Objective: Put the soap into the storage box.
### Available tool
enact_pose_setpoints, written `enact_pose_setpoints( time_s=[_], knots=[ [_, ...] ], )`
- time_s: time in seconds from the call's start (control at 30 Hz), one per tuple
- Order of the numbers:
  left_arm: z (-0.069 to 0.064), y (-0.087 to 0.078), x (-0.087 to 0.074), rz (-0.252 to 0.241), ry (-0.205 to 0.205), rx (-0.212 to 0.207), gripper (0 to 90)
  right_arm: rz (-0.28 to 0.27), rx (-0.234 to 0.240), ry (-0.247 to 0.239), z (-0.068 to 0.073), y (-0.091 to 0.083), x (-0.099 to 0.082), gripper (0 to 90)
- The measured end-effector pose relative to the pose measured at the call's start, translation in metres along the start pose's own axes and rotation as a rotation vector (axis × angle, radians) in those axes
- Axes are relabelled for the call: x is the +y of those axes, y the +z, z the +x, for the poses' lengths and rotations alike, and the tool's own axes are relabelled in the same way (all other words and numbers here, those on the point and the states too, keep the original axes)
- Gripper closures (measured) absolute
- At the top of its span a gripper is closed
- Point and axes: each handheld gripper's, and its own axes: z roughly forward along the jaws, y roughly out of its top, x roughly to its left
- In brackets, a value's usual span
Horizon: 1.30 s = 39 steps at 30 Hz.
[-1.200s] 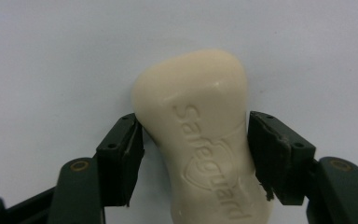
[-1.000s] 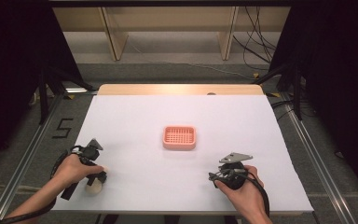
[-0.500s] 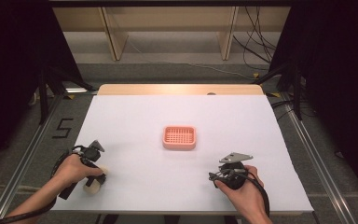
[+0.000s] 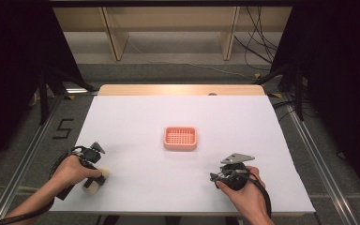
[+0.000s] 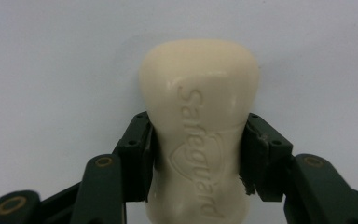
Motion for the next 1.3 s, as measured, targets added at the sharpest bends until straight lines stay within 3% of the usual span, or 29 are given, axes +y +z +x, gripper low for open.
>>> enact_pose_setpoints(
  time_s=[0.27, 0.37, 0.4, 0.53, 0.63, 0.77, 0.8, 0.83, 0.87, 0.9, 0.93, 0.97, 1.07, 1.13, 1.17, 1.3],
  knots=[
    [0.001, -0.005, 0.0, -0.045, 0.11, 0.021, 49.1, -0.002, -0.004, -0.016, -0.001, 0.001, 0.0, 53.5],
    [-0.001, -0.005, -0.001, -0.067, 0.105, 0.026, 49.1, -0.002, -0.003, 0.001, 0.0, 0.0, 0.0, 53.5],
    [-0.002, -0.007, -0.001, -0.052, 0.11, 0.019, 49.1, -0.003, -0.001, 0.006, 0.001, 0.0, 0.0, 53.5],
    [-0.006, -0.01, -0.002, -0.092, 0.113, 0.028, 49.2, -0.006, -0.002, 0.004, 0.0, -0.001, 0.001, 53.5],
    [-0.007, -0.011, -0.003, -0.093, 0.108, 0.03, 49.3, -0.005, -0.001, 0.003, 0.0, -0.001, 0.0, 53.5],
    [-0.005, -0.013, -0.002, -0.088, 0.151, 0.035, 49.3, -0.007, 0.001, 0.003, 0.001, -0.001, 0.0, 53.4],
    [-0.006, -0.013, -0.003, -0.118, 0.128, 0.03, 49.4, -0.006, 0.0, 0.003, 0.001, -0.001, 0.0, 53.3],
    [-0.006, -0.013, -0.003, -0.118, 0.128, 0.03, 49.4, -0.006, 0.0, 0.003, 0.001, -0.001, 0.0, 53.3],
    [-0.003, -0.014, -0.003, -0.129, 0.17, 0.042, 49.4, -0.006, 0.0, 0.002, 0.0, -0.001, 0.0, 53.2],
    [-0.003, -0.014, -0.004, -0.148, 0.169, 0.044, 49.4, -0.008, 0.001, 0.003, 0.0, 0.0, 0.0, 53.2],
    [-0.007, -0.014, -0.006, -0.178, 0.12, 0.038, 49.4, -0.008, 0.001, 0.003, 0.0, 0.0, 0.0, 53.2],
    [-0.004, -0.014, -0.006, -0.2, 0.166, 0.056, 49.4, -0.009, 0.001, 0.002, 0.0, 0.0, 0.0, 53.2],
    [-0.006, -0.017, -0.008, -0.228, 0.169, 0.069, 49.4, -0.008, 0.002, 0.006, 0.0, -0.001, 0.001, 53.2],
    [-0.007, -0.019, -0.009, -0.242, 0.193, 0.065, 49.4, -0.01, 0.002, 0.007, 0.001, -0.001, 0.001, 53.2],
    [-0.008, -0.02, -0.011, -0.284, 0.188, 0.059, 49.4, -0.013, 0.003, 0.005, 0.001, -0.001, 0.001, 53.2],
    [-0.009, -0.022, -0.013, -0.325, 0.207, 0.065, 49.5, -0.015, -0.002, 0.003, 0.001, -0.001, 0.001, 53.3]
  ],
)
